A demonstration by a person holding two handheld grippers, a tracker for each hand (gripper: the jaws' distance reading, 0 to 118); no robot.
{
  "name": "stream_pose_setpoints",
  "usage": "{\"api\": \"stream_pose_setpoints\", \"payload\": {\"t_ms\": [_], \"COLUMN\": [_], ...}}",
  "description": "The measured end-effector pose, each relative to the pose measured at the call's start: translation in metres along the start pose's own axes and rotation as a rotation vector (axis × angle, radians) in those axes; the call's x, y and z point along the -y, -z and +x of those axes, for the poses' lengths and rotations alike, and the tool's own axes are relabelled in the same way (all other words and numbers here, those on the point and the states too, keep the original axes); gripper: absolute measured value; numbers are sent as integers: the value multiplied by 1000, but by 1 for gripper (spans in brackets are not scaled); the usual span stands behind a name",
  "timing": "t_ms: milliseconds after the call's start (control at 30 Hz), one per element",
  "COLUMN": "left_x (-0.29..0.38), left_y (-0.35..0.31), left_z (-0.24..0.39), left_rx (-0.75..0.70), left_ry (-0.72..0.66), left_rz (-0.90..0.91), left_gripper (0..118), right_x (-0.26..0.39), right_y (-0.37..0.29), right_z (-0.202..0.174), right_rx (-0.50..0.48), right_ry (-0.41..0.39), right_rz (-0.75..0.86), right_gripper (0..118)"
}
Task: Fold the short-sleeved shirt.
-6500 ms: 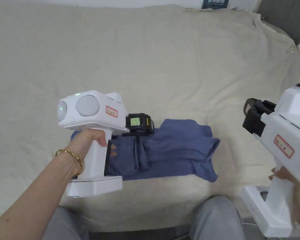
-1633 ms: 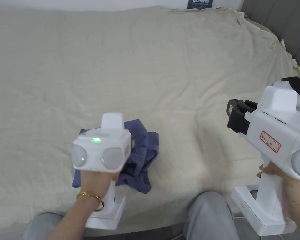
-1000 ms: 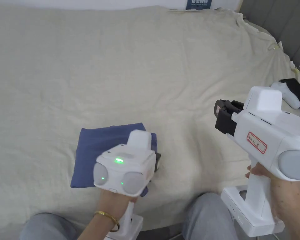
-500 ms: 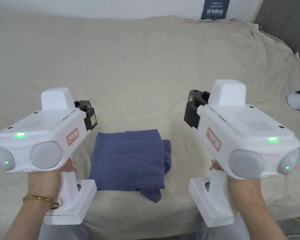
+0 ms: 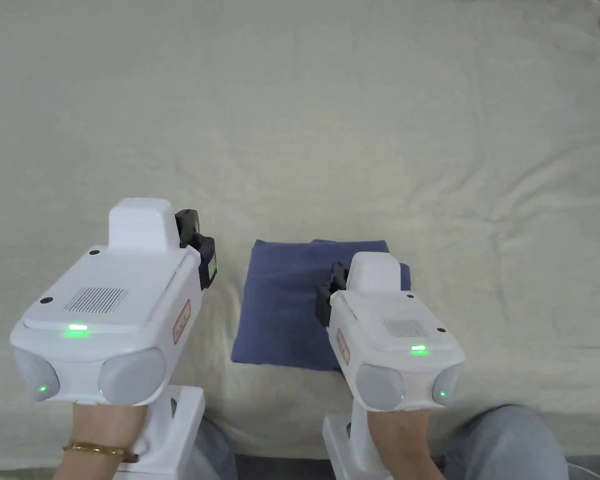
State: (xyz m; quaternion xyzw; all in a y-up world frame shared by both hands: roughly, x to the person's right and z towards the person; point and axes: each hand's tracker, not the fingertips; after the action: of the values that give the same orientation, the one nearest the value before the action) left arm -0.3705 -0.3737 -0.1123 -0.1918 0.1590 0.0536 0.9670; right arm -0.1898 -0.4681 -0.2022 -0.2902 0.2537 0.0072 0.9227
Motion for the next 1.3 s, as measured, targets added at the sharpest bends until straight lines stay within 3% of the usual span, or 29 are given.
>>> {"api": "stream_pose_setpoints", "payload": {"t_ms": [67, 233, 267, 300, 333, 400, 433, 500, 600, 733, 933, 1067, 1200, 1267, 1300], "left_x": [2, -1, -4, -8, -11, -17, -20, -25, -26, -1, 34, 39, 46, 47, 46], "left_y": [5, 20, 25, 31, 36, 51, 58, 69, 97, 131, 149, 150, 162, 165, 164], "left_z": [-4, -11, -13, -18, -22, -31, -35, -47, -59, -71, -78, -75, -64, -61, -58], "left_rx": [8, 37, 63, 92, 128, 191, 233, 371, 567, 691, 684, 790, 813, 812, 802], "left_ry": [-5, -19, -60, -99, -147, -231, -266, -354, -401, -531, -646, -689, -664, -635, -581], "left_rz": [-22, -69, -105, -139, -169, -248, -290, -339, -579, -854, -889, -850, -865, -870, -868], "left_gripper": [0, 0, 5, 23, 48, 111, 118, 118, 118, 118, 109, 107, 76, 68, 52], "right_x": [18, 19, 23, 25, 25, 22, 20, 19, 19, 17, 16, 15, 15, 14, 14], "right_y": [11, 13, 13, 13, 11, 12, 12, 11, 11, 11, 12, 11, 13, 13, 13], "right_z": [-2, 2, 1, 1, 0, 2, 3, 5, 7, 8, 10, 9, 11, 11, 11], "right_rx": [0, 0, 1, 2, 1, 1, -2, -12, -23, -29, -37, -36, -40, -43, -43], "right_ry": [3, 62, 47, 31, 28, 29, 35, 46, 46, 49, 67, 67, 84, 90, 93], "right_rz": [-69, -47, -38, -31, -24, -28, -34, -43, -48, -57, -65, -69, -77, -80, -81], "right_gripper": [0, 0, 0, 0, 0, 0, 0, 0, 0, 0, 0, 0, 0, 0, 0]}}
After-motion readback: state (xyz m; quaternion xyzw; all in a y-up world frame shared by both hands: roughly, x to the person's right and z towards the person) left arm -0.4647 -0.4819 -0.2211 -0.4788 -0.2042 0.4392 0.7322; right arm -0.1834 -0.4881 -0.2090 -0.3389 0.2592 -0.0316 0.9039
